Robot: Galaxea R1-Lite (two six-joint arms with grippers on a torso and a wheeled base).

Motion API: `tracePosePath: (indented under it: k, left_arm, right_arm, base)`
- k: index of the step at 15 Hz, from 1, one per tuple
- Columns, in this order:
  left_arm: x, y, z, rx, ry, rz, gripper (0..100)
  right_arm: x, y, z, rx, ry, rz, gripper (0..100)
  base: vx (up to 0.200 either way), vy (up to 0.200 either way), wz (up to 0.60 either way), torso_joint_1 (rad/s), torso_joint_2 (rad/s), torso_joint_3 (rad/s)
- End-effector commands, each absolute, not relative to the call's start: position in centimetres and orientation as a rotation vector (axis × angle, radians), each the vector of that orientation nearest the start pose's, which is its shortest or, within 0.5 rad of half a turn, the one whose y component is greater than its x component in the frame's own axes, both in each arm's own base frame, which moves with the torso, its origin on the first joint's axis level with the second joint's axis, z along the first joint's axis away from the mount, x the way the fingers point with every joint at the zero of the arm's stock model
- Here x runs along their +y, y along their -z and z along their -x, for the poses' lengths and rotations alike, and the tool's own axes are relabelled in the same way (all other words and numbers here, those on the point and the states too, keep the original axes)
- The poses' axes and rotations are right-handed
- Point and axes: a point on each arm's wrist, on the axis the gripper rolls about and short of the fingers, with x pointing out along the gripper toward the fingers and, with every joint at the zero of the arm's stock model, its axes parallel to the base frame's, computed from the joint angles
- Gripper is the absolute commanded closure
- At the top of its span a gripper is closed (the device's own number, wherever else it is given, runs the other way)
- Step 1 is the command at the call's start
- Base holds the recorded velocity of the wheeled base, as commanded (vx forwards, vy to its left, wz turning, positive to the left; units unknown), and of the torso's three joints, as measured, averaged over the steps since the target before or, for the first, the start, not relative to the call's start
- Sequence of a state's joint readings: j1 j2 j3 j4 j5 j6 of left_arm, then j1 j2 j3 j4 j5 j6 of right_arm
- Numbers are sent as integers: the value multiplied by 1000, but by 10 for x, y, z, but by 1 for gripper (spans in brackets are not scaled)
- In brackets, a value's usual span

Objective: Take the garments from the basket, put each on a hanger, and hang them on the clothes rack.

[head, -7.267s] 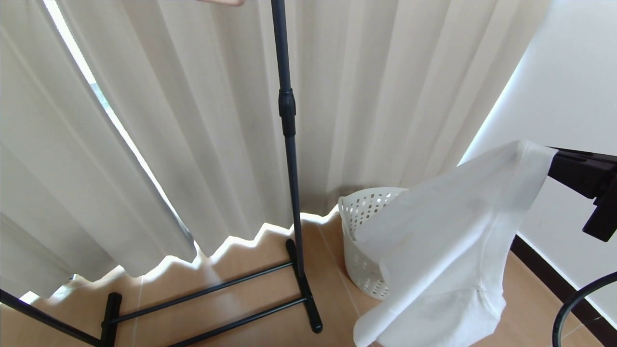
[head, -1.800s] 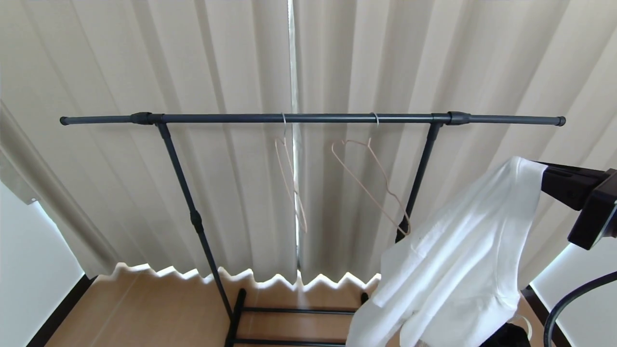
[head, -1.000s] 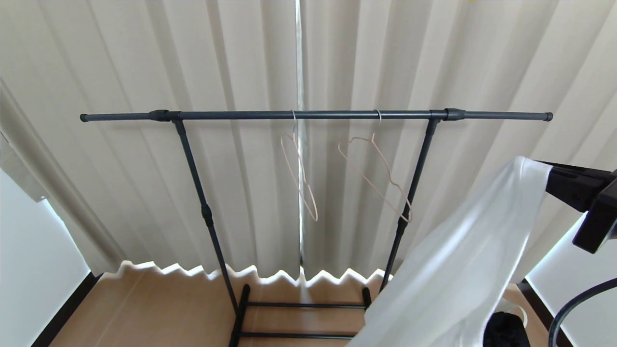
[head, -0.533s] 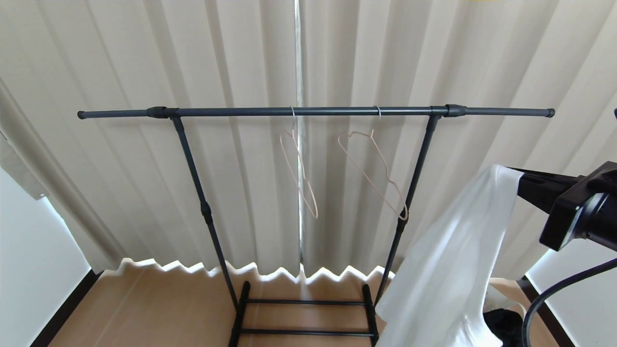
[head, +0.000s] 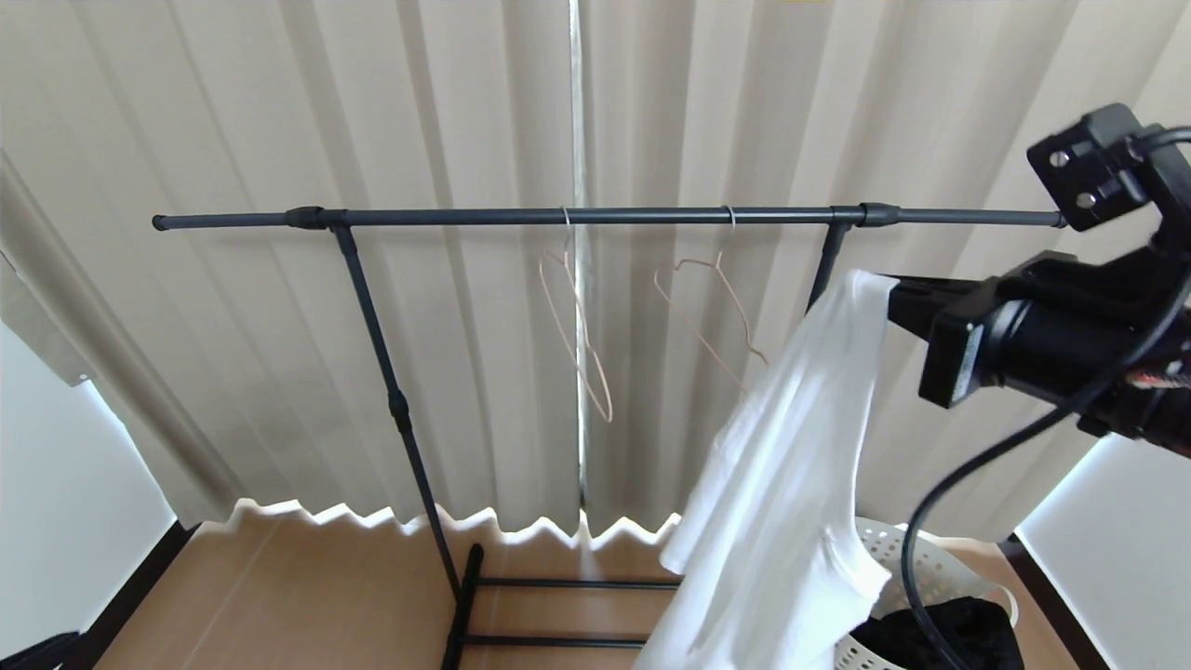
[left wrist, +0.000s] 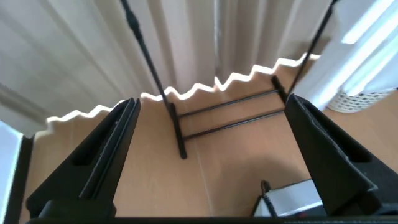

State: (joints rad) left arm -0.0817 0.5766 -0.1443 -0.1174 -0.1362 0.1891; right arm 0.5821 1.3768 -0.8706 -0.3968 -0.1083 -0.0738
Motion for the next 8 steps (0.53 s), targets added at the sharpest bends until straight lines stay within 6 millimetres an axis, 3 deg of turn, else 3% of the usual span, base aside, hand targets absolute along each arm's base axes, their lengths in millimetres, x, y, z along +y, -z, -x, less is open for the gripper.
tracePosePath:
  k: [1, 2, 3, 4, 8]
  left_arm:
    - [-39, -167, -117, 375, 473, -144, 0]
    - [-56, -175, -138, 401, 469, -80, 0]
    - [-56, -175, -138, 401, 469, -80, 0]
    - [-79, -180, -167, 454, 432, -20, 0]
    - [-124, -182, -198, 497, 482, -2, 0]
  right_arm:
    - [148, -244, -226, 179, -475, 90, 100]
    - [157, -233, -240, 223, -443, 41, 100]
    - [157, -233, -240, 223, -443, 41, 100]
    - [173, -245, -243, 167, -377, 32, 100]
    - [207, -231, -244, 178, -225, 82, 100]
  base:
    - [0, 0, 0, 0, 0, 0]
    - [0, 0, 0, 0, 0, 0]
    - [0, 0, 0, 0, 0, 0]
    - [0, 0, 0, 0, 0, 0]
    - [0, 0, 0, 0, 0, 0]
